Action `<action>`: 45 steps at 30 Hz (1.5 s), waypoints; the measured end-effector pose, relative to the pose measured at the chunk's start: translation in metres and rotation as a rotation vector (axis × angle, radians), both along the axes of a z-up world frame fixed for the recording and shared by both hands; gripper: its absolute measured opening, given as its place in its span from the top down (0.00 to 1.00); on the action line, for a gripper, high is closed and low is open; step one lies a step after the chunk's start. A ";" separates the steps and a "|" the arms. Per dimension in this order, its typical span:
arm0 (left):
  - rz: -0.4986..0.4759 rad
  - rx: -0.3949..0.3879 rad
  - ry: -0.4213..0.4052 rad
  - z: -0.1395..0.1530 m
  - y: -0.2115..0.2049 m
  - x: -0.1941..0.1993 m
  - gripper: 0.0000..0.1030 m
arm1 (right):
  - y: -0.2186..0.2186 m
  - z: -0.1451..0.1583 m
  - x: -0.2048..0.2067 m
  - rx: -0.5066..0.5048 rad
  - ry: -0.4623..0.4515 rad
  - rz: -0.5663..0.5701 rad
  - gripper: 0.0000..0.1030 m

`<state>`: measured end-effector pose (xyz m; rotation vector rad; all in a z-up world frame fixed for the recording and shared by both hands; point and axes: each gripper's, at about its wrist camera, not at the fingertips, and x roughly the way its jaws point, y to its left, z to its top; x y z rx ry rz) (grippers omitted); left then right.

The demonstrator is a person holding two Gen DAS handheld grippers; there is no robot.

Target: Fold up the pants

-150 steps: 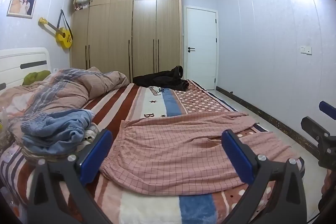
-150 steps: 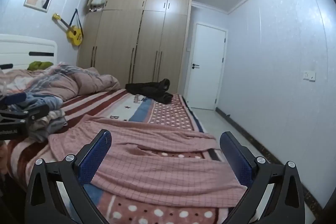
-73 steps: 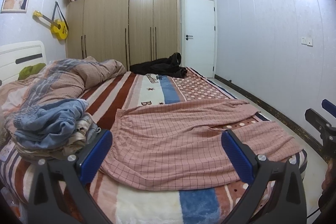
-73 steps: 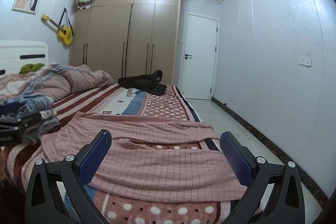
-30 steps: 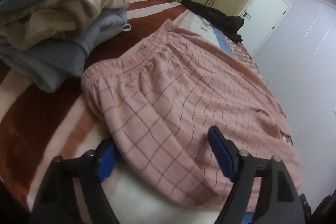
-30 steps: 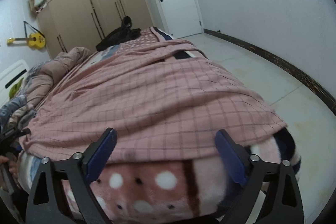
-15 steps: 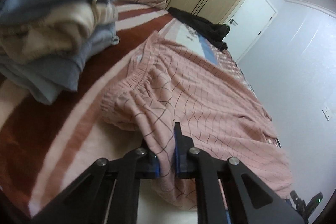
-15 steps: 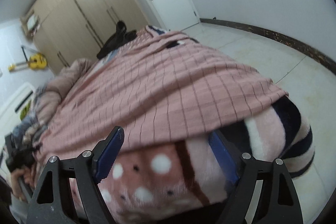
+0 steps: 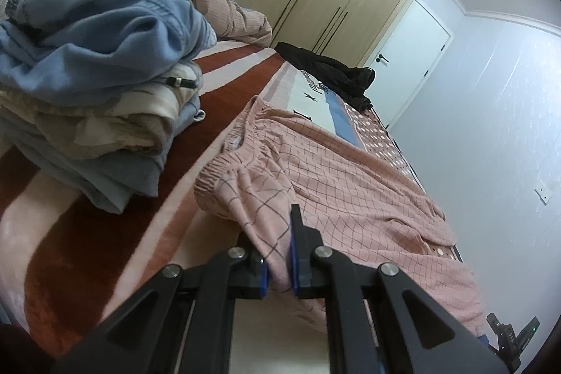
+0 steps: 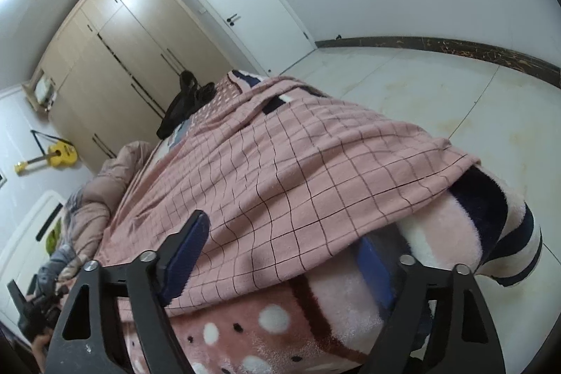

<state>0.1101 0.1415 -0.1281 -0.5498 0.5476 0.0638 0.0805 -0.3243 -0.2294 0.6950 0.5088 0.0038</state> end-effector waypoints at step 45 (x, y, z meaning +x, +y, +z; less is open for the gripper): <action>-0.031 0.102 0.010 0.052 0.016 -0.028 0.96 | 0.001 0.078 -0.011 -0.187 0.016 -0.006 0.98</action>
